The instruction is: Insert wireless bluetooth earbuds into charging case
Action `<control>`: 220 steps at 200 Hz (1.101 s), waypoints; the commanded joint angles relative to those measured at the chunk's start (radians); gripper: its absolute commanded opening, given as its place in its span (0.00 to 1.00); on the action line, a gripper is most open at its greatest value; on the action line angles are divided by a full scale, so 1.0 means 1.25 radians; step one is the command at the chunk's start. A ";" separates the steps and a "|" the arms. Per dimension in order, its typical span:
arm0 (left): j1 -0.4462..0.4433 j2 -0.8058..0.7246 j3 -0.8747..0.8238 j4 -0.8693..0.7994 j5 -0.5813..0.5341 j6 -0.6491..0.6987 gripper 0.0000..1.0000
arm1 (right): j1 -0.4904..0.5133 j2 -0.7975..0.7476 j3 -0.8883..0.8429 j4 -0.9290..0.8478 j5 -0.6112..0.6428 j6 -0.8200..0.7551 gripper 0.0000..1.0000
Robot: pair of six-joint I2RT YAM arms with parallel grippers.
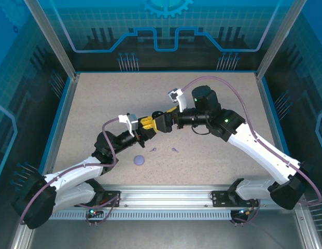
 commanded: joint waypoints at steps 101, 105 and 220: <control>-0.005 -0.015 0.019 0.014 0.012 0.005 0.03 | -0.003 -0.016 0.040 0.052 -0.089 -0.021 0.93; -0.005 -0.015 0.017 0.013 0.011 0.006 0.03 | -0.003 -0.020 0.038 0.050 -0.086 -0.024 0.93; -0.005 -0.004 0.020 -0.025 -0.001 -0.002 0.03 | -0.014 -0.129 -0.005 -0.255 0.462 -0.090 1.00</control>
